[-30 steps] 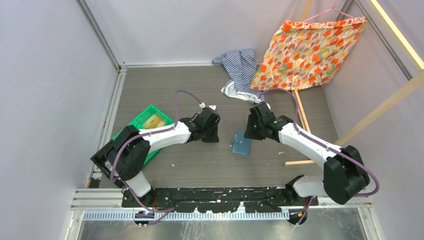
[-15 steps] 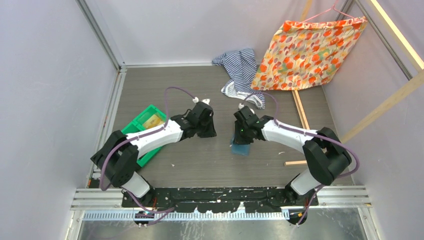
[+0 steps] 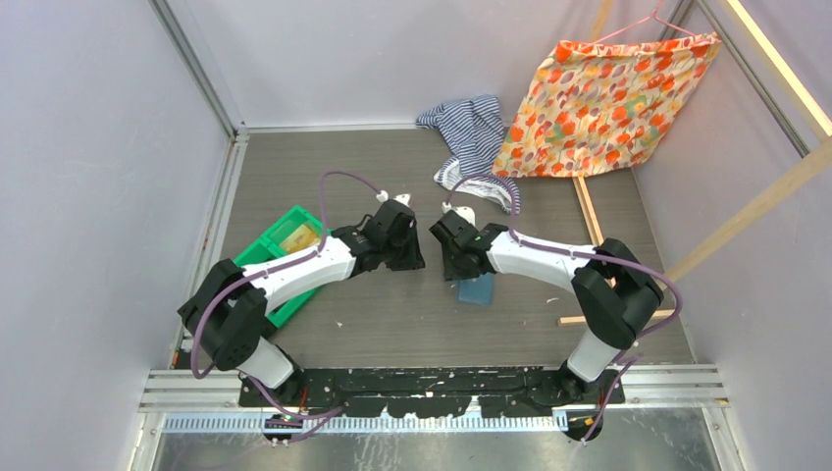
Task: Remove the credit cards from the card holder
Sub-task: Open the card holder at the center of the board.
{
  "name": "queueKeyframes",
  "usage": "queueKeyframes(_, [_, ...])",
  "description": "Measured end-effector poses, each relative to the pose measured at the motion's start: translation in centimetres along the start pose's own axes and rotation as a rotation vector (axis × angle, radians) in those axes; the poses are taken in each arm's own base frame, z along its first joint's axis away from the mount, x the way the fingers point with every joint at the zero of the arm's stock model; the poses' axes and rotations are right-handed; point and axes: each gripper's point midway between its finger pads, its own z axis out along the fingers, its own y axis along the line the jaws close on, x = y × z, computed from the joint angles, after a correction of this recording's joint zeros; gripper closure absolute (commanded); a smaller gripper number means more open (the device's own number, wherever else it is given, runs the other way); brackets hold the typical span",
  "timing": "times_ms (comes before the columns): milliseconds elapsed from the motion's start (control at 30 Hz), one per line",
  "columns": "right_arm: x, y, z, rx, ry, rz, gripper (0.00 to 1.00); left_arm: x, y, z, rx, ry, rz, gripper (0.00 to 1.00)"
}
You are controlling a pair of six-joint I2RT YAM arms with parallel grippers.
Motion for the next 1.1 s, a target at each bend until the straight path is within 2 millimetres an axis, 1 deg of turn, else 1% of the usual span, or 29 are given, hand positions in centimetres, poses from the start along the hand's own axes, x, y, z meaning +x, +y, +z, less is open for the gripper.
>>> queueKeyframes(100, [0.1, -0.5, -0.3, 0.047, -0.016, -0.037, 0.59, 0.2, -0.2, 0.0, 0.014, 0.012, 0.000, 0.83])
queueKeyframes(233, [0.1, -1.7, -0.4, 0.112, -0.027, -0.067, 0.56, 0.7, -0.5, 0.2, 0.031, 0.038, 0.000, 0.69])
queueKeyframes(300, [0.0, -2.2, -0.4, 0.137, -0.031, -0.075, 0.55, 1.0, -0.7, 0.5, 0.039, 0.057, -0.001, 0.65])
queueKeyframes(367, [-0.1, -2.5, -0.5, 0.150, -0.038, -0.079, 0.55, 1.4, -0.8, 0.8, 0.046, 0.077, -0.001, 0.63])
queueKeyframes(467, [-0.2, -2.5, -1.0, 0.138, -0.055, -0.076, 0.55, 1.9, -0.9, 1.2, 0.055, 0.103, -0.002, 0.63])
queueKeyframes(533, [-0.5, -2.6, -2.0, 0.118, -0.079, -0.068, 0.56, 2.1, -1.0, 1.4, 0.063, 0.113, -0.002, 0.63])
queueKeyframes(600, [-1.3, -2.4, -3.5, 0.086, -0.121, -0.053, 0.57, 2.2, -1.2, 1.5, 0.076, 0.118, -0.002, 0.63])
queueKeyframes(633, [-1.6, -2.2, -4.2, 0.073, -0.140, -0.045, 0.57, 2.2, -1.3, 1.6, 0.082, 0.121, -0.002, 0.59])
queueKeyframes(733, [-2.9, -2.0, -6.4, 0.031, -0.204, -0.017, 0.55, 2.3, -1.8, 1.8, 0.107, 0.129, -0.001, 0.41])
queueKeyframes(800, [-3.4, -2.2, -7.6, 0.019, -0.243, 0.002, 0.53, 2.4, -2.4, 2.1, 0.137, 0.139, 0.003, 0.34])
queueKeyframes(833, [-3.5, -2.4, -8.1, 0.018, -0.255, 0.009, 0.52, 2.5, -2.6, 2.3, 0.147, 0.145, 0.010, 0.30])
queueKeyframes(933, [-3.5, -3.5, -9.0, 0.038, -0.284, 0.025, 0.49, 2.5, -3.5, 3.1, 0.174, 0.167, 0.029, 0.25])
queueKeyframes(1000, [-3.3, -4.4, -9.3, 0.062, -0.288, 0.039, 0.49, 2.5, -4.5, 3.7, 0.191, 0.177, 0.055, 0.24])
queueKeyframes(1100, [-2.8, -6.0, -9.2, 0.099, -0.279, 0.071, 0.48, 2.4, -6.3, 4.4, 0.218, 0.178, 0.101, 0.25])
